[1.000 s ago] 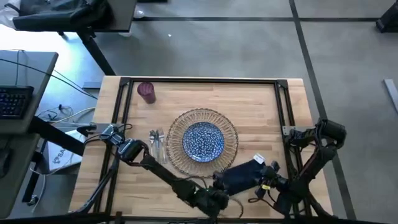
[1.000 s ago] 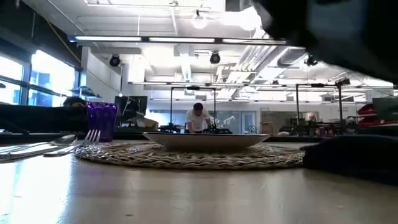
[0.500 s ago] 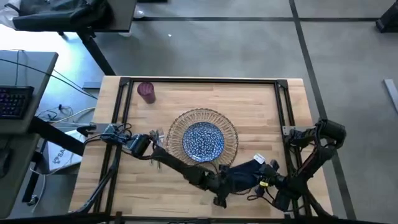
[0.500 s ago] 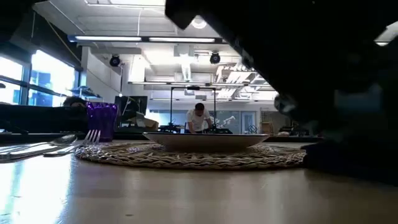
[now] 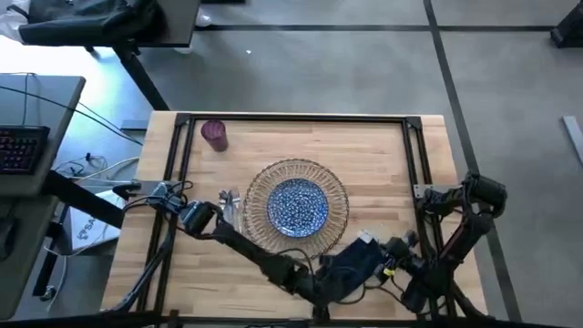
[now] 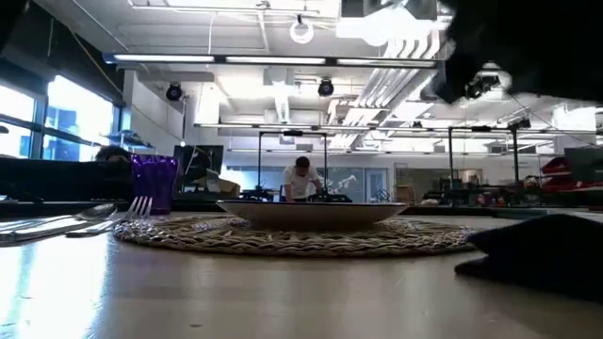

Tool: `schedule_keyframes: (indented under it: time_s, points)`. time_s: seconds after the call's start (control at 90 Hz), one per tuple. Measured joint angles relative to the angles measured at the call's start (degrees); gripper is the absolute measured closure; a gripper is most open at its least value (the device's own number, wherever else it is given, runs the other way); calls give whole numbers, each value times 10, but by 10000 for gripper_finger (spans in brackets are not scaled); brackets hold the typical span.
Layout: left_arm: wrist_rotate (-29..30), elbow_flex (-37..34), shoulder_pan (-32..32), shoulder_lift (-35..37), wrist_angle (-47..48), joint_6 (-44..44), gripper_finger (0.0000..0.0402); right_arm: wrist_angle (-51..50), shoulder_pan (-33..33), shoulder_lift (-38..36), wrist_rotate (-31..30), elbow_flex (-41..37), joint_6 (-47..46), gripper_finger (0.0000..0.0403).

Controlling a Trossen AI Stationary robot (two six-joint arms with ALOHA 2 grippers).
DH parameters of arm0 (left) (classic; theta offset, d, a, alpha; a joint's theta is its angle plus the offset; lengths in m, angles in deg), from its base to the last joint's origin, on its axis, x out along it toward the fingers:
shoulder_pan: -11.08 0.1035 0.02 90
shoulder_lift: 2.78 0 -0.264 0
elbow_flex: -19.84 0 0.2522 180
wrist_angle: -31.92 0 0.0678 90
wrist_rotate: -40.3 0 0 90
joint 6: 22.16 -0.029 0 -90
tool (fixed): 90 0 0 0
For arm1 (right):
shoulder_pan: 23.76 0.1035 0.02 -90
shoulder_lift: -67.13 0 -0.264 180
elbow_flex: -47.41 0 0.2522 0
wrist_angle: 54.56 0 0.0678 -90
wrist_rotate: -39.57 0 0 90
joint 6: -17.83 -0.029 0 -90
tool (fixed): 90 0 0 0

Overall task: Set table place
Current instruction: Fold the blue napkin, then move the blue napkin to the right side of the placemat

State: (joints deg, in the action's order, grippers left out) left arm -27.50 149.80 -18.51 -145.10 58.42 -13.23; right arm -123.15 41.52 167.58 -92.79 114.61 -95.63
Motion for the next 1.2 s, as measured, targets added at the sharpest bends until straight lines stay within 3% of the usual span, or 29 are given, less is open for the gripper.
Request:
schedule_keyframes:
  time_s: [0.167, 0.256, 0.344, 0.5, 0.689, 0.778, 0.867, 1.0, 1.2]
  points:
    - [54, 43, -1, 6, 87, 17, 401, 263, -14, 15, -42, -3, 127, 403]
    - [87, 61, -2, 20, 162, 56, 401, 340, -35, 40, -50, -6, 167, 403]
    - [108, 64, -5, 29, 236, 106, 401, 353, -58, 70, -32, -7, 179, 403]
    - [131, 64, -17, 37, 319, 177, 401, 289, -67, 78, 26, -4, 180, 403]
    - [146, 56, -33, 35, 335, 215, 401, 84, -49, 14, 133, -7, 262, 403]
    - [165, 53, -34, 35, 335, 233, 401, 18, -46, -31, 98, 2, 254, 403]
    - [175, 53, -34, 35, 333, 250, 401, 15, -45, -64, 46, 7, 187, 403]
    - [177, 53, -31, 34, 335, 279, 401, 24, -37, -58, 33, -5, 21, 403]
    - [161, 53, -31, 34, 342, 303, 401, -74, -46, 17, 140, -20, -119, 403]
